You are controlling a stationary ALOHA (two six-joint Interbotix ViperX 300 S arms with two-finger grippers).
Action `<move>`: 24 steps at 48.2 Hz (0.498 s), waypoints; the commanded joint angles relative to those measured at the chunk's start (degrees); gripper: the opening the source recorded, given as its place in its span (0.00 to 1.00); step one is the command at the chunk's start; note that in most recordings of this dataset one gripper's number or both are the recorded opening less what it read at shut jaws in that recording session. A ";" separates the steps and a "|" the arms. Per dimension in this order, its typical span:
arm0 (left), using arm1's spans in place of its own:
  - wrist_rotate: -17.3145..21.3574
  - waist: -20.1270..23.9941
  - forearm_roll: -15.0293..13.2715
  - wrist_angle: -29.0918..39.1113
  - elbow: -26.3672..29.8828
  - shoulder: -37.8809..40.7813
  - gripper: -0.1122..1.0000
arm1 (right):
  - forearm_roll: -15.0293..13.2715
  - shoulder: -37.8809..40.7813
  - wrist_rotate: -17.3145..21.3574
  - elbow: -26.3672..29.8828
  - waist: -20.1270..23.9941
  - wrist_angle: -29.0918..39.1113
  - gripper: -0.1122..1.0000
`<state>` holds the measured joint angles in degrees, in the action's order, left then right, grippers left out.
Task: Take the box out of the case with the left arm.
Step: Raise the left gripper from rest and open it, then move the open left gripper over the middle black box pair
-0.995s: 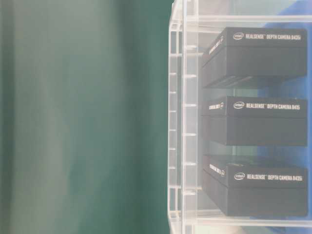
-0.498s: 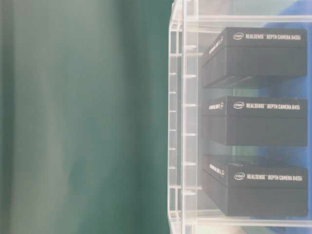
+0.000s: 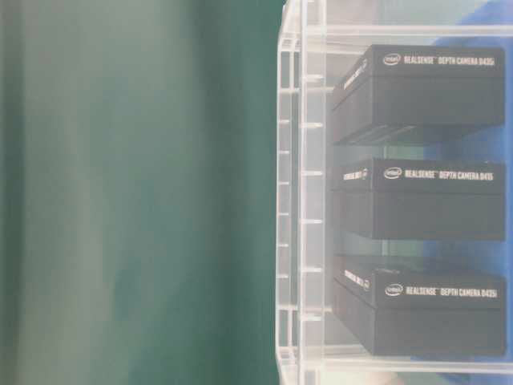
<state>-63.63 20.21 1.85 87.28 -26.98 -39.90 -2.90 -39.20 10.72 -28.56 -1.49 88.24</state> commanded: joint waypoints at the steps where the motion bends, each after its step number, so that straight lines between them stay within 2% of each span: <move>1: -0.62 0.35 0.00 0.00 1.23 -0.09 0.27 | -0.18 -0.09 0.18 1.49 -0.09 0.00 0.12; 11: -1.58 0.35 0.00 0.00 0.88 -0.09 0.81 | -0.09 -0.09 0.18 1.49 -0.09 -0.09 0.12; 13: -1.76 0.35 0.00 0.00 0.88 -0.09 0.88 | -0.09 -0.09 0.18 1.49 -0.09 -0.09 0.12; 15: -1.85 0.35 0.00 0.00 0.88 -0.18 0.90 | -0.09 -0.09 0.18 1.49 -0.09 -0.09 0.12; 24: -1.93 0.35 0.00 0.00 0.88 -0.09 0.89 | -0.09 -0.09 0.18 1.49 -0.09 0.00 0.12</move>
<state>-65.48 20.21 1.85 87.36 -26.98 -39.90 -2.99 -39.20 10.72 -28.56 -1.49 88.15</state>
